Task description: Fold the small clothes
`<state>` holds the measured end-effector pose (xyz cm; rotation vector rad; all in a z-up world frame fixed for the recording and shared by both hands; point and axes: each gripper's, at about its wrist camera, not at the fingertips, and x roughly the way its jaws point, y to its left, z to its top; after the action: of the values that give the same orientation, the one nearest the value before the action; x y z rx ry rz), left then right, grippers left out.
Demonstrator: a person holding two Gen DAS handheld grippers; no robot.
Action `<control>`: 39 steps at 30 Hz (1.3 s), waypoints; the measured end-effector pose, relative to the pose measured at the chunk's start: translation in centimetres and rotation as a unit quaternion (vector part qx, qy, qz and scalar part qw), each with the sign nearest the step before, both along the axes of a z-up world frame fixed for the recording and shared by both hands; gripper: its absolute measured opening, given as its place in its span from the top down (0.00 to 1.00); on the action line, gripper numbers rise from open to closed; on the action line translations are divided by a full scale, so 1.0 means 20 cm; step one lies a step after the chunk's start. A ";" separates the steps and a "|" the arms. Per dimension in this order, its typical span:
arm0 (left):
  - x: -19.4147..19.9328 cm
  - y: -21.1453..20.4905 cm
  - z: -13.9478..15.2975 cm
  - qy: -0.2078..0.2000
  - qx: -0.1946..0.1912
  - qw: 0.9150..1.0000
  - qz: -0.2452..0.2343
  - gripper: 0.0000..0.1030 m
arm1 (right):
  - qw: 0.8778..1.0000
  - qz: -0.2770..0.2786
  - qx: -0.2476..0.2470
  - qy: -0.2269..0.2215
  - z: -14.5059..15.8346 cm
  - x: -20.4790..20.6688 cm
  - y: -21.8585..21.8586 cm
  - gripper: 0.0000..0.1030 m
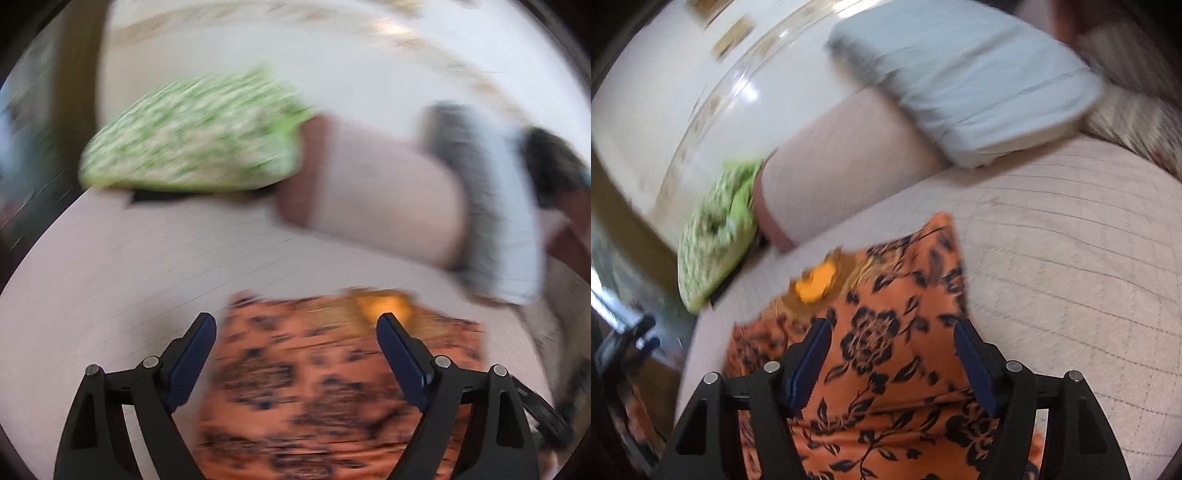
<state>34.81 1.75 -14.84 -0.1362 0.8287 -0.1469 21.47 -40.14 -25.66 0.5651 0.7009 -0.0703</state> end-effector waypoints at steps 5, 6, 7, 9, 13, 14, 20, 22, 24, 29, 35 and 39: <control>0.16 0.23 -0.35 0.133 0.037 0.986 0.092 0.14 | 0.989 0.100 -0.108 -0.007 0.06 0.04 0.35 0.30; 0.18 0.24 -0.41 0.151 0.044 0.983 0.093 0.14 | 0.984 0.126 -0.127 -0.009 0.07 0.05 0.43 0.30; 0.19 0.22 -0.45 0.163 0.051 0.981 0.091 0.14 | 0.979 0.163 -0.124 -0.010 0.08 0.05 0.51 0.30; 0.20 0.19 -0.51 0.180 0.072 0.977 0.086 0.14 | 0.971 0.236 -0.034 -0.015 0.11 0.08 0.62 0.30; 0.22 0.15 -0.53 0.183 0.078 0.977 0.073 0.14 | 0.962 0.261 0.075 0.006 0.10 0.23 0.82 0.30; 0.21 0.14 -0.52 0.181 0.082 0.977 0.070 0.14 | 0.963 0.255 0.088 0.018 0.07 0.27 0.84 0.30; 0.18 0.19 -0.49 0.182 0.070 0.978 0.077 0.14 | 0.961 0.164 0.194 0.110 -0.24 0.52 0.87 0.33; 0.18 0.22 -0.48 0.181 0.063 0.978 0.081 0.14 | 0.959 0.147 0.214 0.112 -0.30 0.58 0.88 0.46; 0.18 0.22 -0.47 0.179 0.066 0.978 0.078 0.14 | 0.960 0.137 0.218 0.112 -0.31 0.61 0.88 0.78; 0.20 0.15 -0.53 0.182 0.094 0.976 0.072 0.14 | 0.947 0.136 0.288 -0.030 -0.10 0.54 0.71 0.93; 0.18 0.07 -0.55 0.185 0.117 0.974 0.067 0.14 | 0.857 0.035 0.495 -0.139 -0.12 0.24 0.02 0.03; 0.17 0.03 -0.55 0.184 0.127 0.972 0.068 0.14 | 0.858 -0.060 0.493 -0.128 -0.33 -0.11 -0.29 0.03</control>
<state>38.26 2.44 -25.92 0.0228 1.1957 0.1180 19.32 -45.89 -32.26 1.5787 0.3942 0.2678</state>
